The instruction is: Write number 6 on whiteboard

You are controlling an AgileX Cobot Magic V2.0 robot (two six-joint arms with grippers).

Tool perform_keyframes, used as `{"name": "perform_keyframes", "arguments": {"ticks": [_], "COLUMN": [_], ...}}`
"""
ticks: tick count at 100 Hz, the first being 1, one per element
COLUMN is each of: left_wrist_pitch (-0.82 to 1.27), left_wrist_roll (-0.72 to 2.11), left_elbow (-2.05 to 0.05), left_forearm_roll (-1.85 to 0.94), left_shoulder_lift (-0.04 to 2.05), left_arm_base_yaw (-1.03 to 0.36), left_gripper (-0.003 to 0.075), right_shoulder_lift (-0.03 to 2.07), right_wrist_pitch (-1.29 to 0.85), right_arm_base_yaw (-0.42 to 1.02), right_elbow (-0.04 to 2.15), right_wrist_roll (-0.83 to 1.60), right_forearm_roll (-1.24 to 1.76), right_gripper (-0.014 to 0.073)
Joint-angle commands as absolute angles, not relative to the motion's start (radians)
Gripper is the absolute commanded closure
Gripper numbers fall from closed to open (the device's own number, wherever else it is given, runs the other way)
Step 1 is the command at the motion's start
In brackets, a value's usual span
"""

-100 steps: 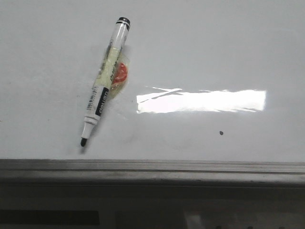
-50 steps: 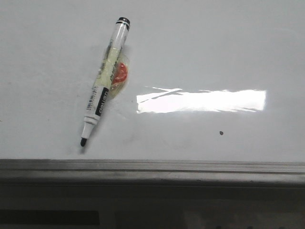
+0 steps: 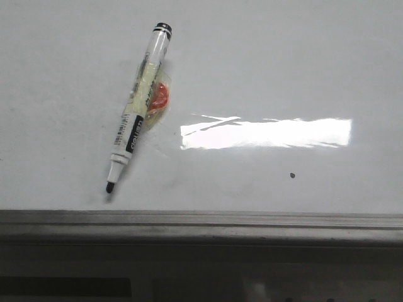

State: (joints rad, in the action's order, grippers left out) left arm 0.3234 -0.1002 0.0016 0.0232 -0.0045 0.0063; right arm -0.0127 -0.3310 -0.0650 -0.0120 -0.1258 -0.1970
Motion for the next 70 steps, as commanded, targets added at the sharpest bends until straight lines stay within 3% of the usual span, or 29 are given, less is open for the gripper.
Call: {"name": "perform_keyframes", "arguments": {"ticks": [1,70], "left_wrist_pitch": [0.254,0.252], "left_wrist_roll": [-0.108,-0.108], "left_elbow": [0.025,0.025], "left_forearm_roll": [0.018,-0.028], "left_shoulder_lift": [-0.032,-0.032], "left_arm_base_yaw": [0.010,0.010], "left_gripper": [0.0741,0.0741], "right_shoulder_lift": [-0.026,-0.026], "right_wrist_pitch": [-0.310,-0.310], "right_arm_base_yaw": [-0.065,-0.065], "right_elbow": [-0.026,-0.026], "right_wrist_roll": [-0.123,-0.123], "right_forearm_roll": [-0.208,-0.210], "right_gripper": [0.0658,0.0657]}}
